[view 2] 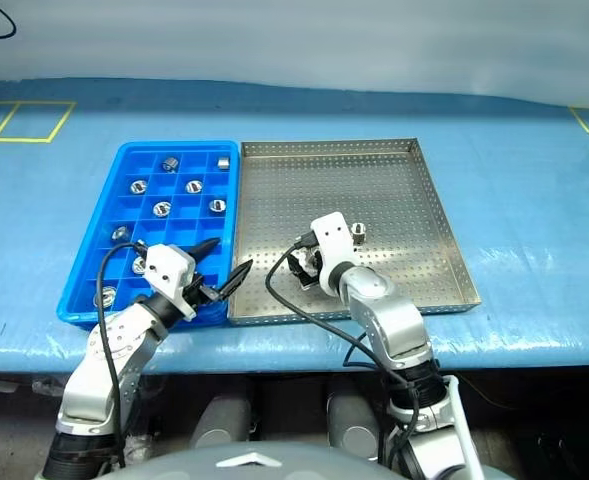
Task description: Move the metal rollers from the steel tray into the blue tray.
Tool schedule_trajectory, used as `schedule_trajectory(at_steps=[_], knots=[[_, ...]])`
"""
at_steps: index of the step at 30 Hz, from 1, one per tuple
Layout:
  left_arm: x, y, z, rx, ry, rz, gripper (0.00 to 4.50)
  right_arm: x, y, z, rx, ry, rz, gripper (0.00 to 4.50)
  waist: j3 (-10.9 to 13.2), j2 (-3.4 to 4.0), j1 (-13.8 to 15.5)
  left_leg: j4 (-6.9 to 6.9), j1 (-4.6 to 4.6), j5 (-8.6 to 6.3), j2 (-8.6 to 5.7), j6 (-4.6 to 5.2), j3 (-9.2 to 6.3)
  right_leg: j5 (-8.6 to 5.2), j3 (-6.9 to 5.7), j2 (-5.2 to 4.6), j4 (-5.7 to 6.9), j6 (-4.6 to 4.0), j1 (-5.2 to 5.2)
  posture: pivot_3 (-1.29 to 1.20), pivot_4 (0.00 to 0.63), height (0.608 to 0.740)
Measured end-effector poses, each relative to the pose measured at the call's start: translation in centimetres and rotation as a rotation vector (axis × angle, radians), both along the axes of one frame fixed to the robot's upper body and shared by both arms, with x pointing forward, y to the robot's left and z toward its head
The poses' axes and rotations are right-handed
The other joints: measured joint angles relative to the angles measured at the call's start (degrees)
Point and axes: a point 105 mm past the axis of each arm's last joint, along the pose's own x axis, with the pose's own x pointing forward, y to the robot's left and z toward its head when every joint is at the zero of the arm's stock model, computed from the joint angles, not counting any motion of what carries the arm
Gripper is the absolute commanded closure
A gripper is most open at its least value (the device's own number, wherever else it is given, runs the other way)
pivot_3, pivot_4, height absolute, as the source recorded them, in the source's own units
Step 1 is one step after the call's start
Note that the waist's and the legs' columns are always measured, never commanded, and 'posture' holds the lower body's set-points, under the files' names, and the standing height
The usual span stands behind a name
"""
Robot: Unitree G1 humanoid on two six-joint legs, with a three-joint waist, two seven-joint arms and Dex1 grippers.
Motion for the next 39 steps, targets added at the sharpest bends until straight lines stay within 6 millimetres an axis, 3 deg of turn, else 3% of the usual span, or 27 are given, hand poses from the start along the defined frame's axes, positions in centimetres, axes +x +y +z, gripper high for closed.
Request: schedule_trajectory(at_steps=[5,8,14,15,23,30,39], knots=[[-0.5,-0.5,-0.5,-0.011,0.016,-0.017,0.56,0.4,-0.9,-0.4,-0.016,0.001,-0.028,0.00,0.0,0.00,0.0,-0.05,0.01,0.00,0.00,0.00,0.01,-0.01,0.01,0.00,0.00,-0.01,-0.02,0.10,0.150,0.740],[-0.6,-0.6,-0.6,-0.016,0.019,-0.021,0.54,0.1,-0.9,-0.9,-0.009,0.018,-0.029,0.61,0.0,0.01,0.0,-0.08,0.03,0.00,0.02,0.00,0.00,-0.02,0.01,0.02,0.00,-0.03,-0.01,0.10,0.150,0.740],[-0.9,-0.6,-0.8,-0.037,0.031,-0.020,0.54,-0.6,-0.6,-1.8,0.016,0.055,-0.029,2.57,0.0,0.03,0.0,-0.09,0.06,0.00,0.02,0.00,0.04,-0.03,0.04,0.01,0.00,-0.03,-0.01,0.11,0.150,0.740],[-1.0,-0.6,-0.8,-0.038,0.032,-0.020,0.54,-0.6,-0.6,-1.8,0.017,0.056,-0.029,2.69,0.0,0.04,0.0,-0.09,0.07,0.00,0.02,0.00,0.05,-0.03,0.04,0.01,0.00,-0.03,0.01,0.11,0.150,0.740],[-1.6,0.2,-0.7,-0.052,0.011,0.025,0.54,-0.4,0.4,-1.0,0.028,0.029,-0.006,2.69,0.0,0.08,-0.1,-0.14,0.08,0.00,0.06,0.00,0.12,-0.04,0.08,0.04,0.02,-0.06,-0.06,0.15,0.150,0.740],[-1.7,3.4,-0.5,-0.057,-0.009,0.167,0.54,1.4,5.5,5.3,0.058,-0.187,0.138,2.69,0.1,0.14,0.8,-0.24,0.07,0.00,0.08,0.00,0.07,-0.09,0.04,0.06,0.04,-0.14,-0.10,0.24,0.150,0.740],[-4.0,5.7,0.0,-0.045,-0.014,0.309,0.54,2.6,10.8,6.6,0.049,-0.249,0.309,2.69,0.1,0.13,4.7,-0.46,0.05,-0.02,0.06,0.02,0.05,-0.14,-0.04,0.02,-0.05,-0.24,-0.16,0.43,0.150,0.740]])
